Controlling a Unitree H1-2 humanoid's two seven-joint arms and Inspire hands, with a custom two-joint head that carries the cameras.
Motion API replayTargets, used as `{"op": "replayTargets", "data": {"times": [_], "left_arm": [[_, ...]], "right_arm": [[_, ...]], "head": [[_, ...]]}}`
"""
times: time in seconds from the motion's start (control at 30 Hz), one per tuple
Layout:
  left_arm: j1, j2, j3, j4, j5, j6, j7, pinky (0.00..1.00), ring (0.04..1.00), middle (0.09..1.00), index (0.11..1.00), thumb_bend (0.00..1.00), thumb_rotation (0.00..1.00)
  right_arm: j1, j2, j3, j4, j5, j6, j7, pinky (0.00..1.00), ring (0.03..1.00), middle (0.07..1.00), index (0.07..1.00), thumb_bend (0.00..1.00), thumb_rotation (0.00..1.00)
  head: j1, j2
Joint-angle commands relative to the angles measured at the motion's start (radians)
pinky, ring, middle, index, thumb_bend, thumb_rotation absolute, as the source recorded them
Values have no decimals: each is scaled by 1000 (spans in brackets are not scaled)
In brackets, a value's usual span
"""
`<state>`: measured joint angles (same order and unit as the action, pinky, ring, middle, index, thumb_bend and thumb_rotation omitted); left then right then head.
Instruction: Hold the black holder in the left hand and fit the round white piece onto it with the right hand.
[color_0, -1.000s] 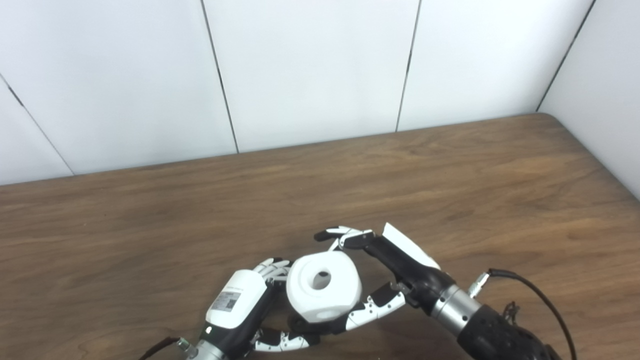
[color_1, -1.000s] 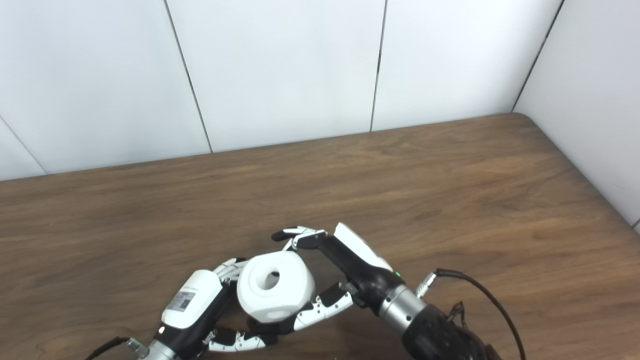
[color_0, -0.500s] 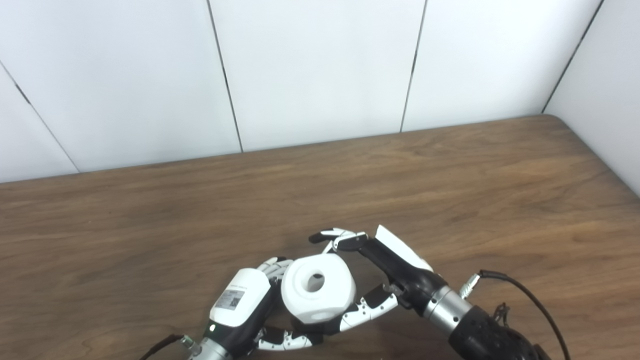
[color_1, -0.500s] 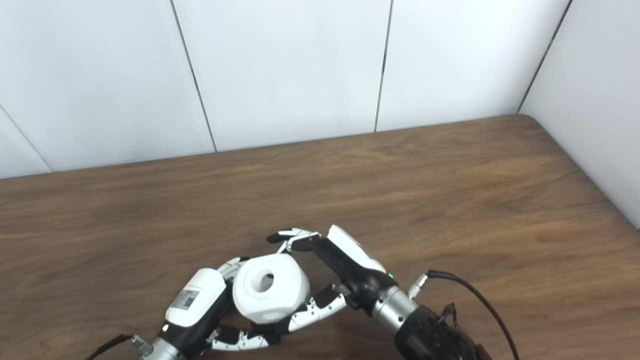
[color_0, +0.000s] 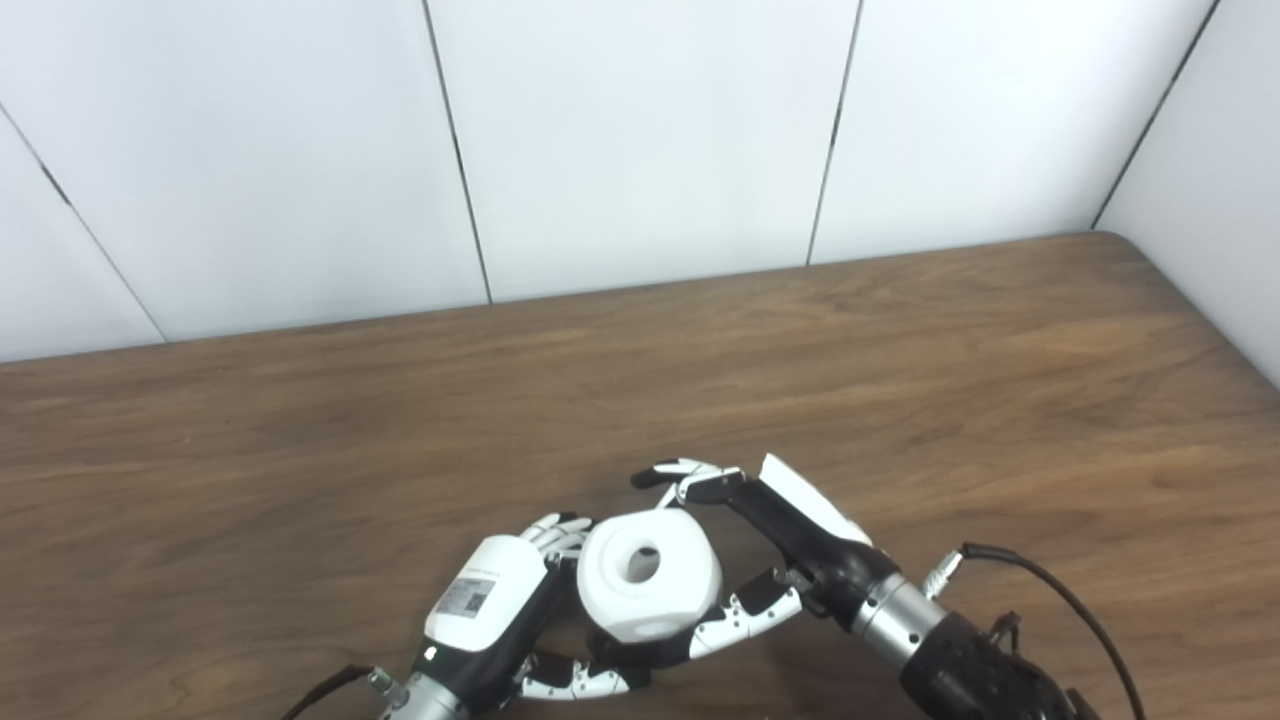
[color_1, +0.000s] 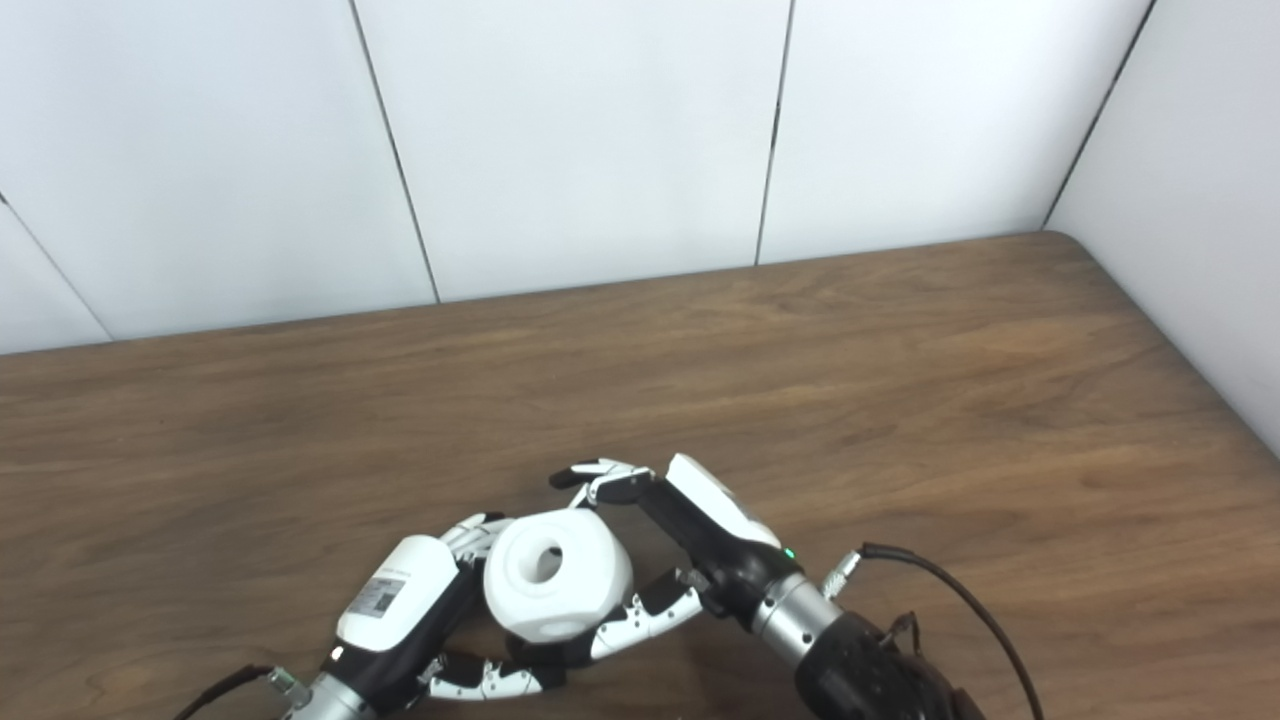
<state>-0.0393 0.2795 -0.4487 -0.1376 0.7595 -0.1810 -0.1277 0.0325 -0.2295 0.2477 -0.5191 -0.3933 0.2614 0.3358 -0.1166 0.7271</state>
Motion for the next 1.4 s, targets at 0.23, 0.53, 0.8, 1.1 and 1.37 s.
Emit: {"op": "replayTargets", "data": {"times": [0.23, 0.53, 0.8, 1.1, 1.37], "left_arm": [[8, 9, -21, -1, 30, 27, -58, 899, 852, 777, 488, 517, 52], [6, 8, -21, -12, 37, 42, -70, 905, 855, 779, 488, 517, 53], [5, 8, -21, -5, 34, 35, -66, 902, 854, 778, 488, 517, 54], [4, 5, -20, -4, 35, 39, -65, 904, 855, 778, 488, 517, 54], [0, 3, -22, 4, 37, 33, -60, 901, 852, 777, 488, 517, 55]], "right_arm": [[5, -13, -30, -3, 8, -62, -26, 849, 910, 836, 485, 517, 150], [14, -29, -54, 7, 23, -66, -22, 866, 909, 836, 484, 517, 148], [15, -35, -56, 7, 27, -83, -26, 854, 904, 833, 484, 518, 149], [9, -35, -48, 1, 19, -82, -20, 853, 902, 831, 484, 517, 150], [5, -33, -40, -2, 21, -87, -18, 850, 903, 829, 484, 518, 149]], "head": [[4, 6], [4, 15], [2, 21], [3, 22], [2, 24]]}}
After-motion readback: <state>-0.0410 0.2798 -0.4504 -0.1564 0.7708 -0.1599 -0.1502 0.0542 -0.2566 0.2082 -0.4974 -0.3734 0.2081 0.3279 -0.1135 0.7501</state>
